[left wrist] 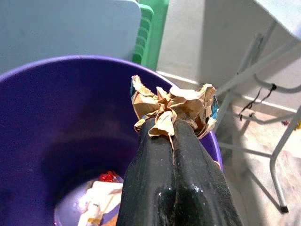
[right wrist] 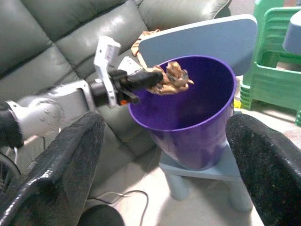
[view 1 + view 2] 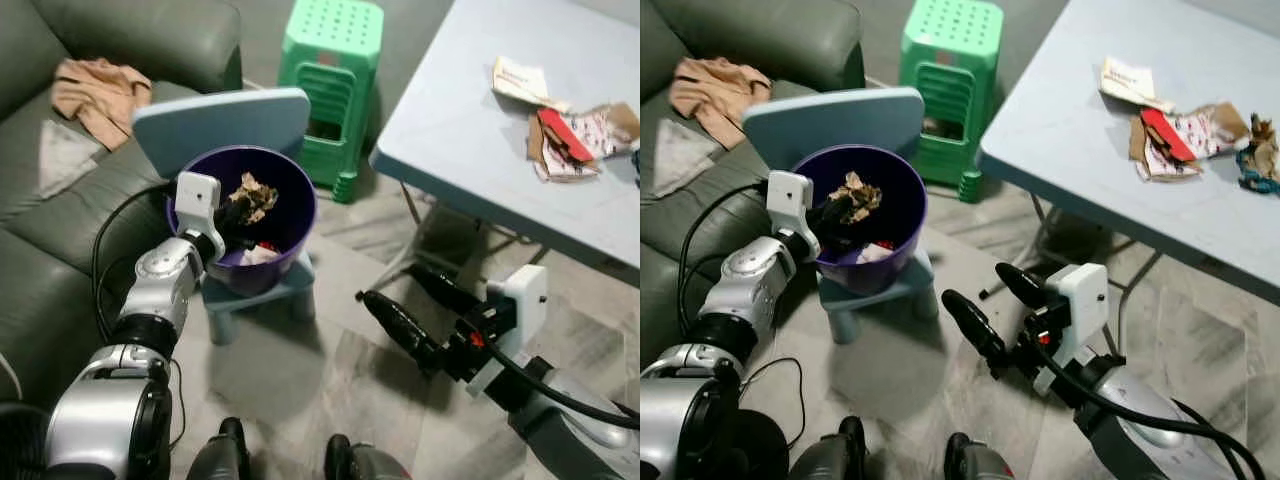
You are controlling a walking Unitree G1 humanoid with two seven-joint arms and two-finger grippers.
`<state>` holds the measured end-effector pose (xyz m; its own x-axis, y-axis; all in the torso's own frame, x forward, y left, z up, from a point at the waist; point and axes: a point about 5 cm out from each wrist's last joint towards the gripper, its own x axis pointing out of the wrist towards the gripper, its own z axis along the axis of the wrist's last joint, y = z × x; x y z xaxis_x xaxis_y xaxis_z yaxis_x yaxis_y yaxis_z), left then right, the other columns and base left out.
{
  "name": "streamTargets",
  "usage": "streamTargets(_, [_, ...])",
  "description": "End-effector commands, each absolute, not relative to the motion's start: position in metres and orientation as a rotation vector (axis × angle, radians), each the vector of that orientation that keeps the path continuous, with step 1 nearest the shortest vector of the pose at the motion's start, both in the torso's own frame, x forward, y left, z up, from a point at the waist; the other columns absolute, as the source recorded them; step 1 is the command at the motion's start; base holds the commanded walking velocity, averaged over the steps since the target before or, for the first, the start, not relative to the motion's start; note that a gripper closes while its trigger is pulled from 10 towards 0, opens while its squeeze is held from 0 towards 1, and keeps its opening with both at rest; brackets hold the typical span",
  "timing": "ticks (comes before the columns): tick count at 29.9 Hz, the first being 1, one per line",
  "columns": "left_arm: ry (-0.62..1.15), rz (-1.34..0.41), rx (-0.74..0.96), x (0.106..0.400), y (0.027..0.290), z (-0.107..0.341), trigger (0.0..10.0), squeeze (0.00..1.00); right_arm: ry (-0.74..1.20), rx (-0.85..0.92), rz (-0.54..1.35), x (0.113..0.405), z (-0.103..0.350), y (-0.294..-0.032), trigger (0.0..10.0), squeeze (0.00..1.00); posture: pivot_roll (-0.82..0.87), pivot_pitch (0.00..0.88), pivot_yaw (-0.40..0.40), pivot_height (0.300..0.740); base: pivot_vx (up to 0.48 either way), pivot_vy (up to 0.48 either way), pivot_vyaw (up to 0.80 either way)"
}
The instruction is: Picking trash to rubbish bin
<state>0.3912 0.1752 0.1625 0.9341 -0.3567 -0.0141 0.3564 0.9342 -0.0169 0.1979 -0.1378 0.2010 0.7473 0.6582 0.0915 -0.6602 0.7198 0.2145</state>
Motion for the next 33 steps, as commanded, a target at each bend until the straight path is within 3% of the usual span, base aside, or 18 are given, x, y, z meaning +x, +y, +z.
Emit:
streamTargets(1, [0.027, -0.373, -0.017, 0.391, 0.177, 0.161, 10.0, 0.0, -0.011, 0.254, 0.747, 0.19, 0.207, -0.138, 10.0, 0.0, -0.13, 0.403, -0.116, 0.74, 0.0, 0.0, 0.0])
streamTargets(24, [0.015, -0.382, 0.019, 0.395, 0.187, 0.17, 10.0, 0.0, 0.095, 0.246, 0.781, 0.172, 0.218, -0.145, 10.0, 0.0, -0.16, 0.459, -0.137, 0.74, 0.0, 0.0, 0.0])
streamTargets(25, [0.013, -0.387, 0.011, 0.395, 0.187, 0.171, 10.0, 0.36, 0.097, 0.248, 0.782, 0.171, 0.218, -0.145, 10.0, 0.0, -0.15, 0.459, -0.138, 0.74, 0.0, 0.0, 0.0])
streamTargets(26, [0.013, -0.388, 0.009, 0.395, 0.188, 0.171, 10.0, 1.0, 0.097, 0.251, 0.783, 0.171, 0.218, -0.144, 10.0, 0.0, -0.15, 0.459, -0.138, 0.74, 0.0, 0.0, 0.0])
streamTargets(33, [0.005, -0.393, 0.001, 0.396, 0.188, 0.174, 10.0, 1.0, 0.104, 0.261, 0.787, 0.172, 0.219, -0.144, 10.0, 0.0, -0.15, 0.455, -0.138, 0.74, 0.0, 0.0, 0.0])
